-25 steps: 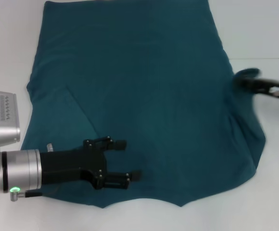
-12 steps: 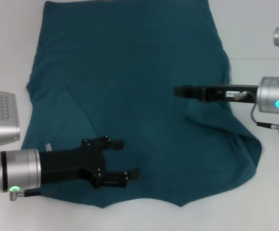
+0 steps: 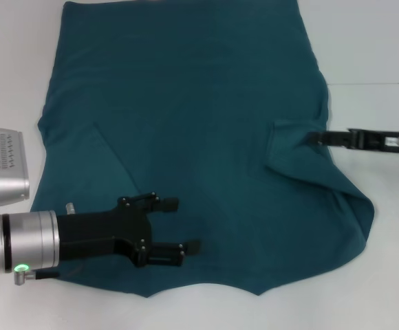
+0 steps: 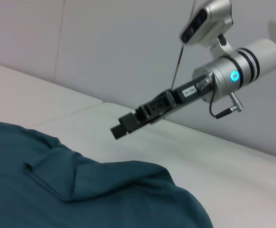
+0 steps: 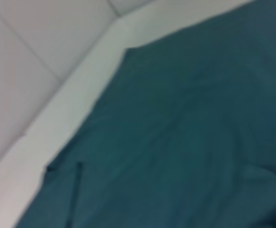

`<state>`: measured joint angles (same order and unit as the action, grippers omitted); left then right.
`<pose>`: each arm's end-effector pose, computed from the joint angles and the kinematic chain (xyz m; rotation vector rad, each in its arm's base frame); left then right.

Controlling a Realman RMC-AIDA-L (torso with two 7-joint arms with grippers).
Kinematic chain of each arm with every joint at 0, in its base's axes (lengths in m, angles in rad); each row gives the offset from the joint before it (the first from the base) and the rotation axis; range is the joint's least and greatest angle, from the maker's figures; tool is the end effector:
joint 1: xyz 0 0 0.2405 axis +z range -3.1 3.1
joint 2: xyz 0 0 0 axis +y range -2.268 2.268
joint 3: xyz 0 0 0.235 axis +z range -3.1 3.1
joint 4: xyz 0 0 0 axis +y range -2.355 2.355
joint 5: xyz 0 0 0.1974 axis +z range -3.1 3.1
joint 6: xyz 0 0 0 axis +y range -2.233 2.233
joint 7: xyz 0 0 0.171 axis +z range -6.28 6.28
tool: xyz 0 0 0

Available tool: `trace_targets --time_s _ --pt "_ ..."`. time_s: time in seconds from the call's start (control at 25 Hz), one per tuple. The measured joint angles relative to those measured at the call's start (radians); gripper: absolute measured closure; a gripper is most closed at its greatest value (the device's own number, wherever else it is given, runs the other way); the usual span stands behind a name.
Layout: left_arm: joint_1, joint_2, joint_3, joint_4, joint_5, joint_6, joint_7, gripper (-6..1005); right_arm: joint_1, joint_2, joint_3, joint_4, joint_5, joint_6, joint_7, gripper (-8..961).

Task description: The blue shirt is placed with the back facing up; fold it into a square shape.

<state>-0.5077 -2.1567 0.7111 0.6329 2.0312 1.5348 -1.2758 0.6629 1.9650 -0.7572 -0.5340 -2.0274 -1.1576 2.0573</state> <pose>-0.2215 0.3002 -0.0509 -2.7846 -0.5649 -0.7119 0.2558 0.3955 0.0106 -2.2460 1.4173 0.5581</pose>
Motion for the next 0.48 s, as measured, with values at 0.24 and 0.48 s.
trace_targets --time_s 0.24,0.48 --pt "0.000 -0.002 0.004 0.000 -0.001 0.001 0.000 50 -0.026 -0.024 0.006 -0.011 -0.099 0.000 0.100 156" --pt "0.002 -0.003 0.002 -0.003 0.001 0.000 0.000 49 -0.030 -0.018 -0.001 -0.002 -0.111 0.011 0.105 158"
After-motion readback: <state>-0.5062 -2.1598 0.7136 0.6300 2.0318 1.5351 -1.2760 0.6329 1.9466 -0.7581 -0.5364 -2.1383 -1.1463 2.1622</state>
